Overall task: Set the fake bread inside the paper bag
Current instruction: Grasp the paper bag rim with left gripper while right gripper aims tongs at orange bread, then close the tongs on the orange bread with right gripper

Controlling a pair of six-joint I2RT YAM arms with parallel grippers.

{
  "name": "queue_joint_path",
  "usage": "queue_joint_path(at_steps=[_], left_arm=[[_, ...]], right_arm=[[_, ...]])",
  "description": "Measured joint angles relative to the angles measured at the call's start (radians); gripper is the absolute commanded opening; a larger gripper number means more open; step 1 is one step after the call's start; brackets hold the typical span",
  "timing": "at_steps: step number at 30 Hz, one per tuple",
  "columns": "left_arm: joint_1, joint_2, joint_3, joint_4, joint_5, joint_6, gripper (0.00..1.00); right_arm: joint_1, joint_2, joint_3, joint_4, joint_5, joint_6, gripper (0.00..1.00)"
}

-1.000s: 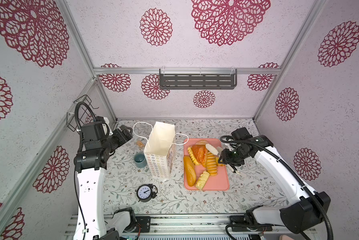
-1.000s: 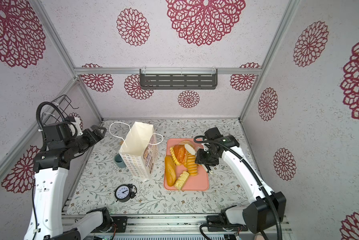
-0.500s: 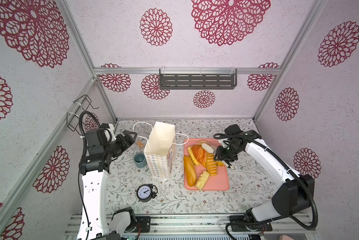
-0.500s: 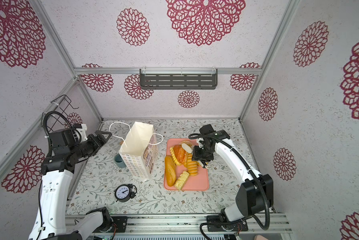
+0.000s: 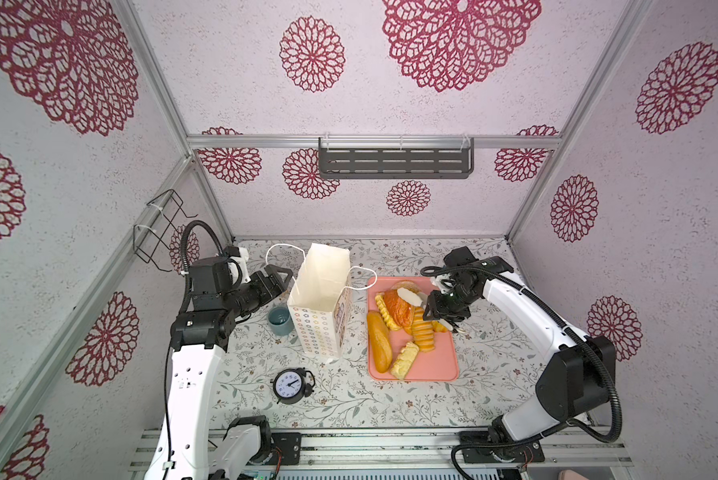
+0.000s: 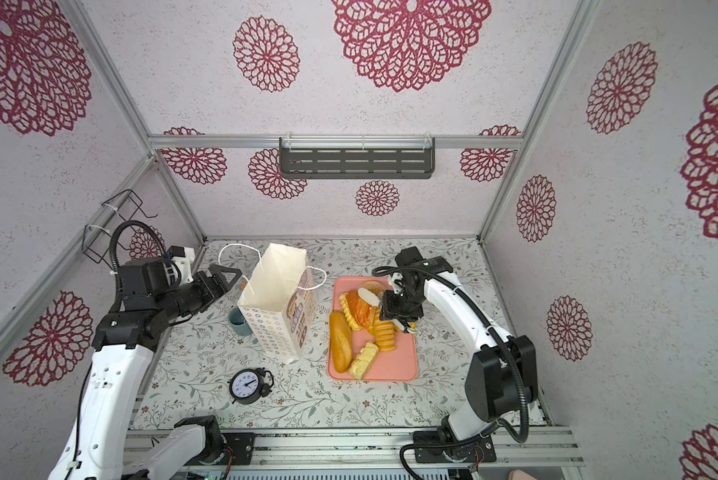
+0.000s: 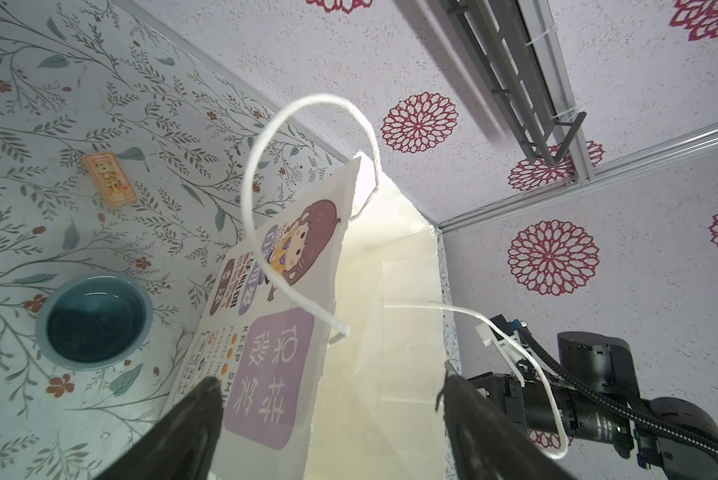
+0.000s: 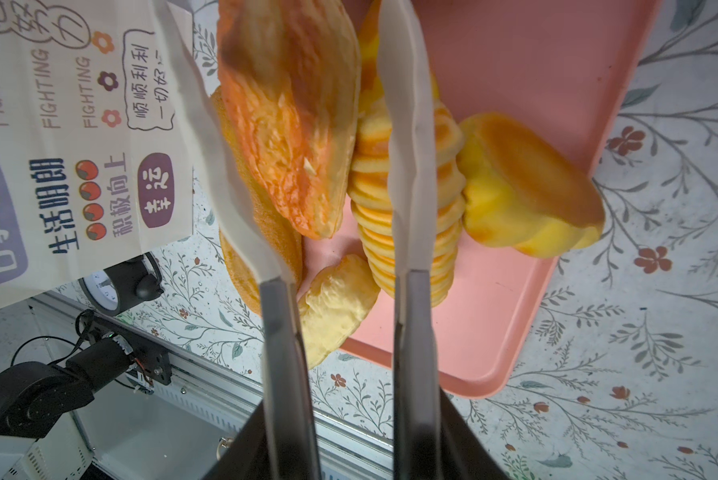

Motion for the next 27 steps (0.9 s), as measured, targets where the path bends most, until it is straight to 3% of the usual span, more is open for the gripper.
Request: queue_joint_path(at_steps=[17, 27], left_arm=[[-0.027, 0.026, -0.026, 0.011, -0.025, 0.003, 0.85], [-0.036, 0.042, -0.026, 0.028, -0.024, 0.0, 0.84]], right_arm=[[0.005, 0.08, 0.052, -0.013, -0.003, -0.035, 0.47], [0.01, 0.107, 0.07, -0.016, -0.001, -0.045, 0.36]])
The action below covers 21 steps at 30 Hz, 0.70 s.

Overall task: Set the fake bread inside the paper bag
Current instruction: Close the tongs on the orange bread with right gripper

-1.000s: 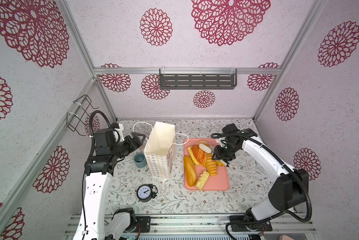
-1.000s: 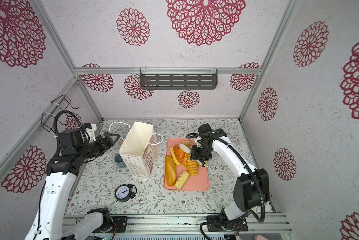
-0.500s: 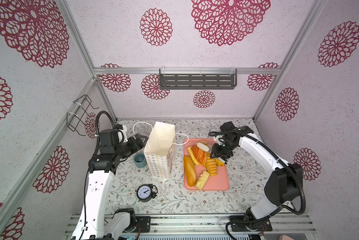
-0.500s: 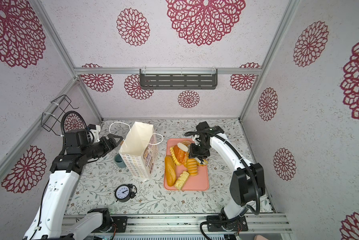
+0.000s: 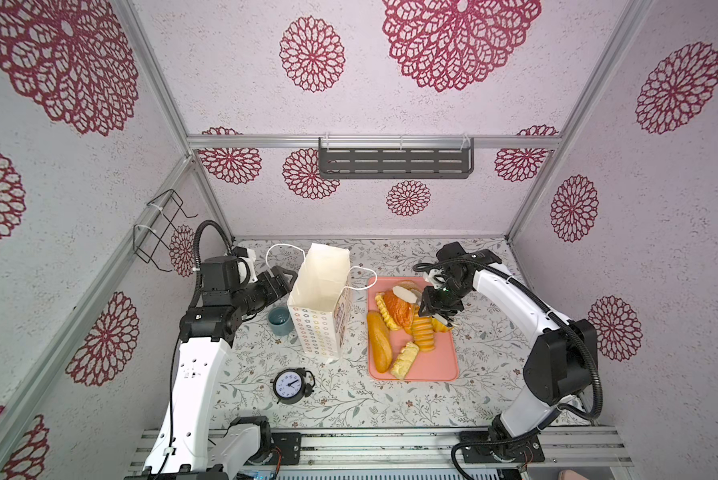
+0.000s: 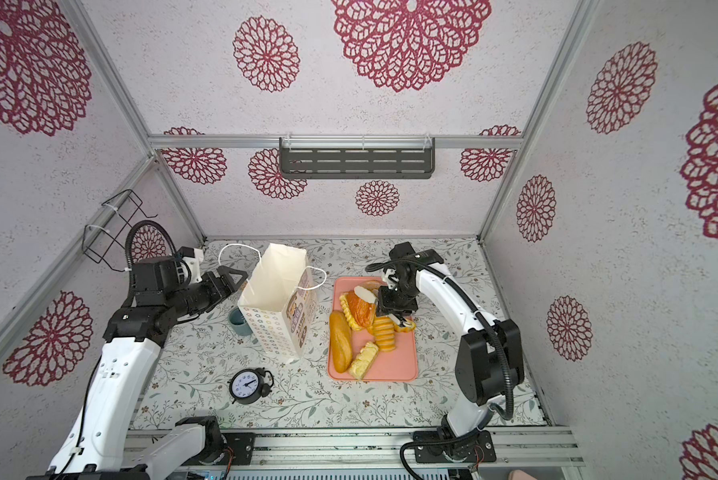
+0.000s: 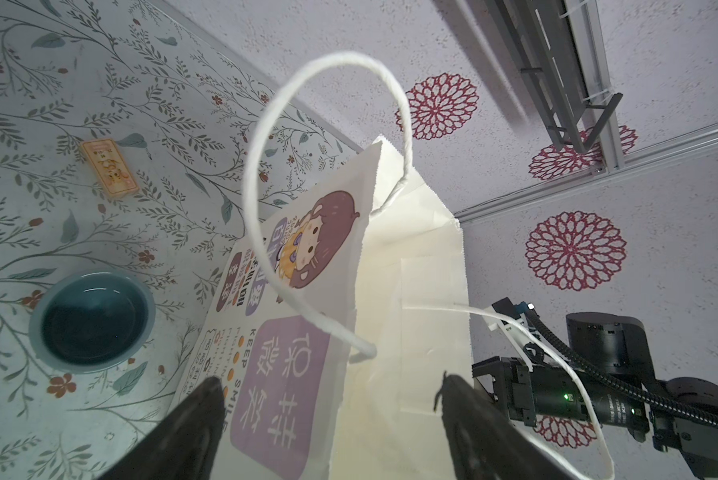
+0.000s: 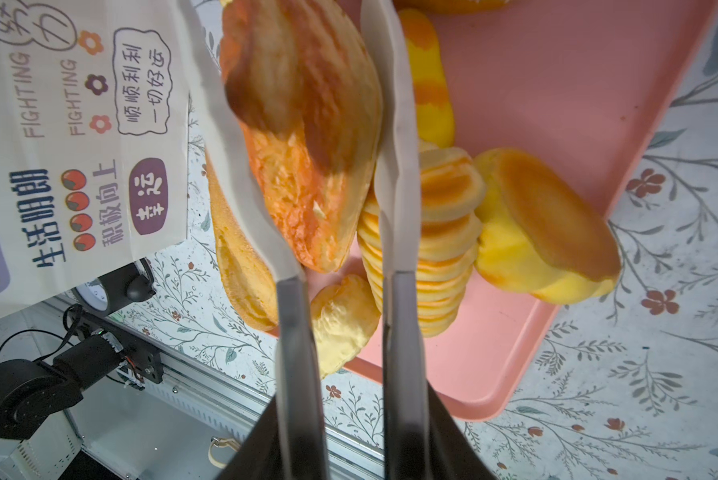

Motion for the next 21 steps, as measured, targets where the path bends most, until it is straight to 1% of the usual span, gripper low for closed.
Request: queue_joint_path(at_steps=[9, 12, 21], left_arm=[[-0.031, 0.033, 0.0, 0.013, -0.001, 0.0, 0.82], [-0.039, 0.036, 0.0, 0.013, -0.002, 0.0, 0.81], [-0.054, 0.037, 0.0, 0.017, -0.01, -0.001, 0.78]], right_arm=[[0.0, 0.0, 0.0, 0.0, 0.001, -0.003, 0.22], [0.0, -0.005, 0.0, 0.0, 0.0, -0.003, 0.19], [0.0, -0.05, 0.0, 0.014, -0.003, 0.018, 0.16]])
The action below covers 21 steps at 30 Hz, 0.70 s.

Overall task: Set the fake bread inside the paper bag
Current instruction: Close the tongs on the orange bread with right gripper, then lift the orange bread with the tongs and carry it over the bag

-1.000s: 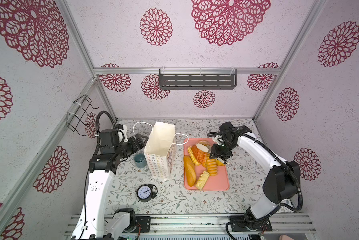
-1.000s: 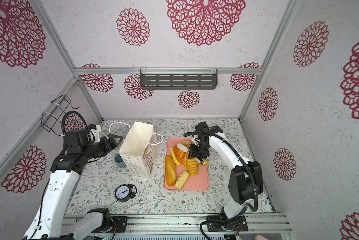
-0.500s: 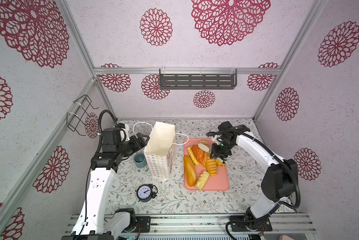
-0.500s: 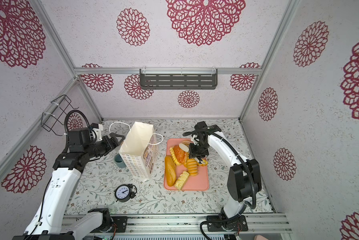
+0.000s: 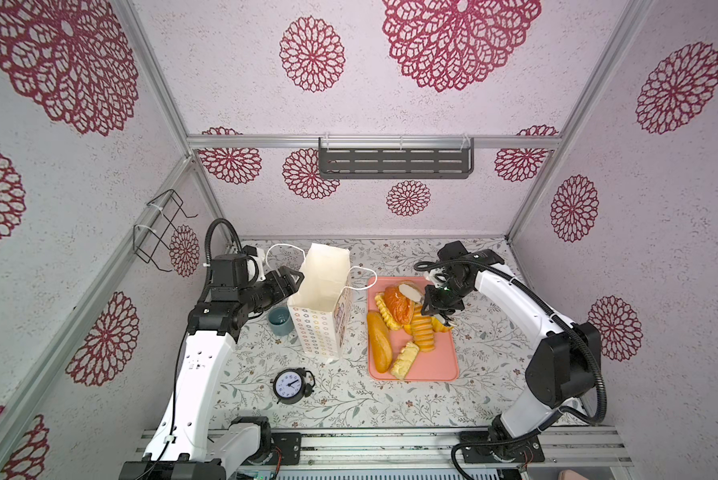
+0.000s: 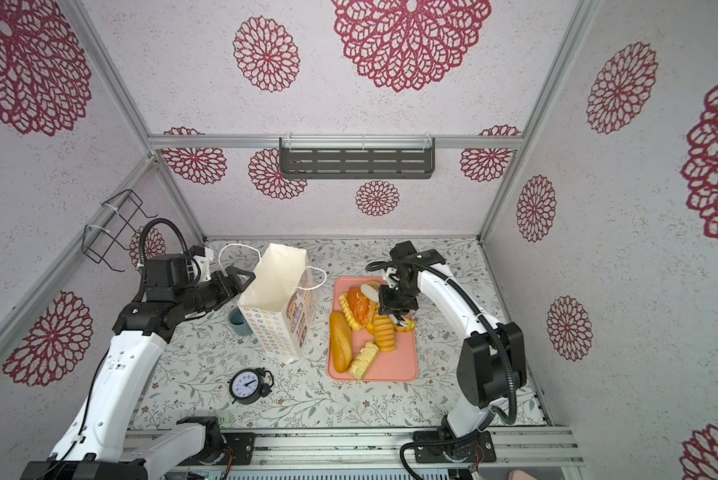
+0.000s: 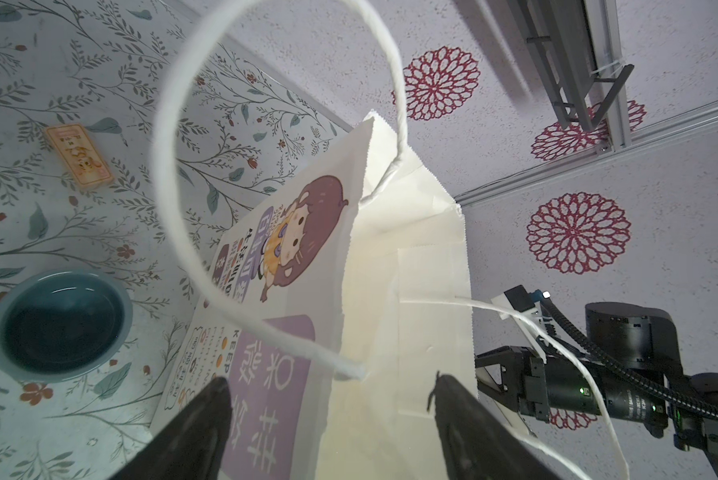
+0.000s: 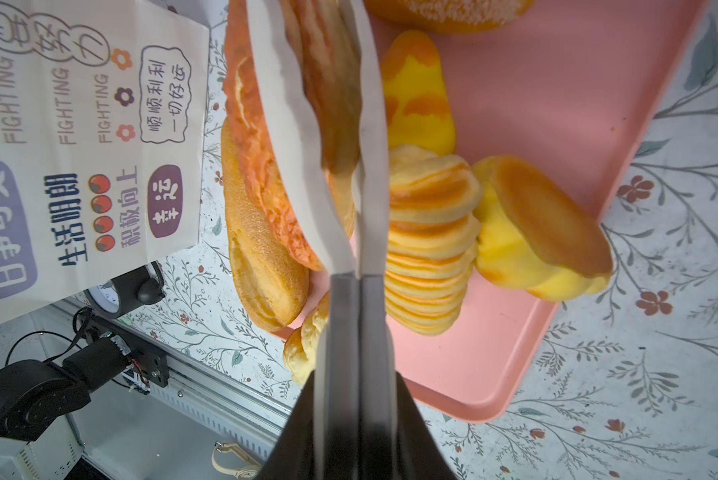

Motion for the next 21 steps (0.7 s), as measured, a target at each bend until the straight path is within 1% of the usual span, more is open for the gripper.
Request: queue_joint_path(at_steps=[10, 16, 21], left_arm=[[-0.012, 0.006, 0.0, 0.003, -0.018, -0.006, 0.7], [-0.023, 0.013, -0.003, 0.002, -0.037, 0.0, 0.6], [-0.036, 0.016, -0.013, 0.001, -0.062, 0.01, 0.5]], right_arm=[[0.0, -0.071, 0.042, 0.003, 0.001, 0.041, 0.13], [0.0, -0.118, 0.118, -0.001, 0.003, 0.076, 0.13], [0.0, -0.137, 0.244, -0.002, 0.003, 0.121, 0.13]])
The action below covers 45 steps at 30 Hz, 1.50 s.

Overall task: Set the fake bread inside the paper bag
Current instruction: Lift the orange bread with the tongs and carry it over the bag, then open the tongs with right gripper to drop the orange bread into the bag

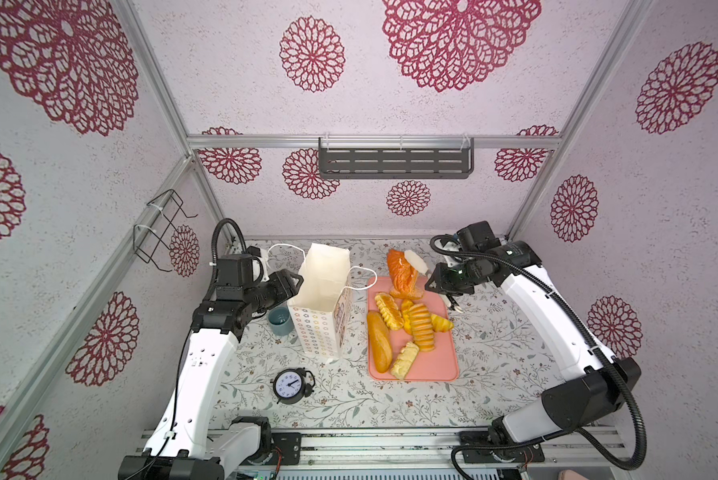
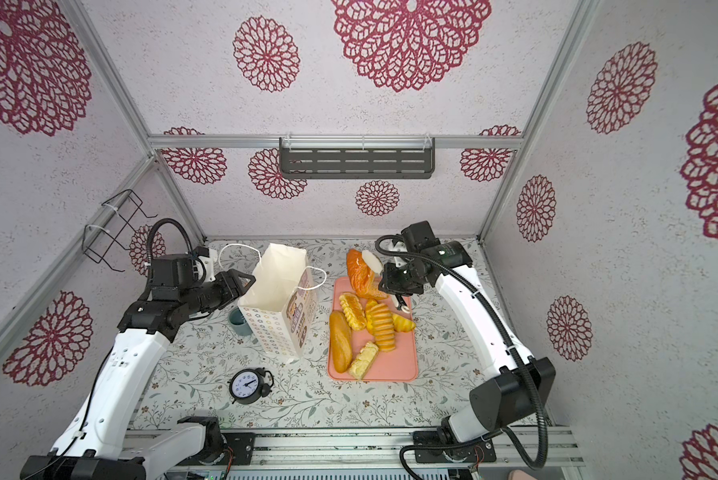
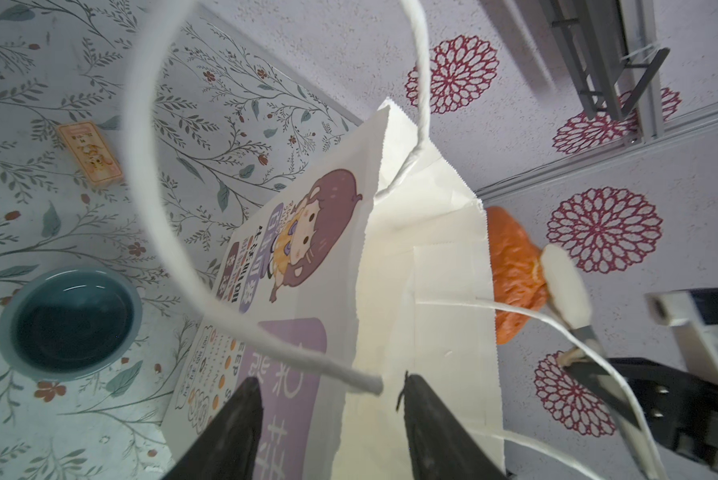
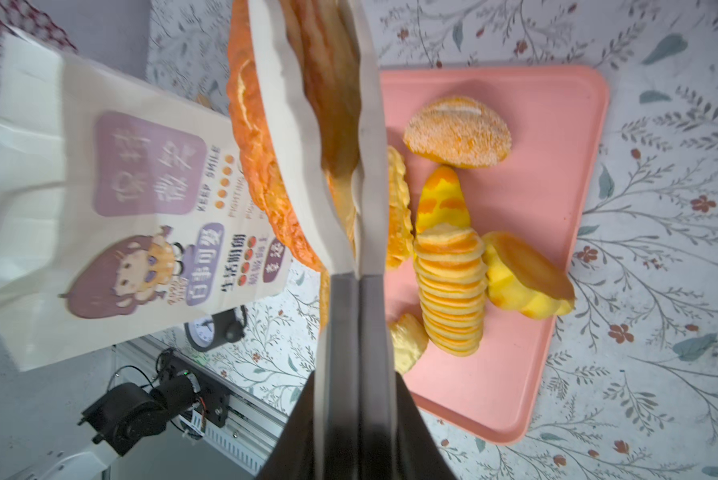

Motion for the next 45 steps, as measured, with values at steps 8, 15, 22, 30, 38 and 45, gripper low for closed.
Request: queue_joint_path(at_steps=[8, 15, 22, 30, 38, 45], left_arm=[[-0.016, 0.01, -0.002, 0.0, -0.025, 0.0, 0.35], [-0.021, 0.011, -0.002, 0.001, -0.037, -0.002, 0.25], [-0.025, 0.011, -0.002, 0.002, -0.039, -0.009, 0.19], [-0.026, 0.011, -0.018, 0.03, -0.039, -0.021, 0.14], [-0.027, 0.012, -0.018, 0.032, -0.035, -0.025, 0.13], [-0.027, 0.016, -0.018, 0.034, -0.034, -0.027, 0.17]], right_arm=[[0.012, -0.021, 0.1, 0.135, -0.074, 0.116, 0.13], [0.151, -0.002, 0.109, 0.316, -0.112, 0.224, 0.12], [0.306, 0.091, 0.169, 0.388, -0.095, 0.251, 0.11], [0.382, 0.152, 0.173, 0.33, -0.002, 0.232, 0.11], [0.421, 0.169, 0.178, 0.259, 0.062, 0.187, 0.12], [0.441, 0.183, 0.178, 0.198, 0.108, 0.159, 0.21]])
